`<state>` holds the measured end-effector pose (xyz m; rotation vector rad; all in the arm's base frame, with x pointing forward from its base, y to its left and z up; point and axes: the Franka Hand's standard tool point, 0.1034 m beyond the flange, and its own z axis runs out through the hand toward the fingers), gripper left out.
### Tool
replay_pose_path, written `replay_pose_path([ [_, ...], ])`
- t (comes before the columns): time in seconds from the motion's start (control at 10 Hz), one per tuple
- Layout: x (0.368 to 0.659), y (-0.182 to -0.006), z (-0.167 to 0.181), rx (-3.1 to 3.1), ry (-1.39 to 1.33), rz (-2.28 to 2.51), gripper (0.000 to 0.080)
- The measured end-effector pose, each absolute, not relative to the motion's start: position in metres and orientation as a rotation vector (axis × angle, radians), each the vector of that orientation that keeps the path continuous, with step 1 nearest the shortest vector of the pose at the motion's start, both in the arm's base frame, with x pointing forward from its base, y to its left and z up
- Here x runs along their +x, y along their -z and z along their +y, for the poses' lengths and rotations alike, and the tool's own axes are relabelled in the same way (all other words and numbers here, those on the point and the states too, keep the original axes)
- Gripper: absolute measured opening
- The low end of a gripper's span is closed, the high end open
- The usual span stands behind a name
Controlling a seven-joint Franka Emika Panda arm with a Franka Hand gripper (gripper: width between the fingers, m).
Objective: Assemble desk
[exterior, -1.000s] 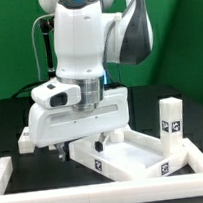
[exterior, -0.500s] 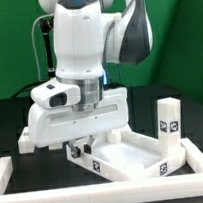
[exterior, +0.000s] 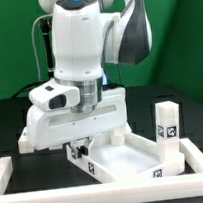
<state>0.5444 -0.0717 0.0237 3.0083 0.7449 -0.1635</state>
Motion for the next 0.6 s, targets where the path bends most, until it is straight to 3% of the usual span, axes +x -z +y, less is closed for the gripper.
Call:
replay_pose_path([
  [0.2,0.561,-0.024,-0.072,2.895,0.175,1.083,0.0054],
  [0.6,0.558,-0.025,-0.083,2.742,0.215,1.397,0.0054],
])
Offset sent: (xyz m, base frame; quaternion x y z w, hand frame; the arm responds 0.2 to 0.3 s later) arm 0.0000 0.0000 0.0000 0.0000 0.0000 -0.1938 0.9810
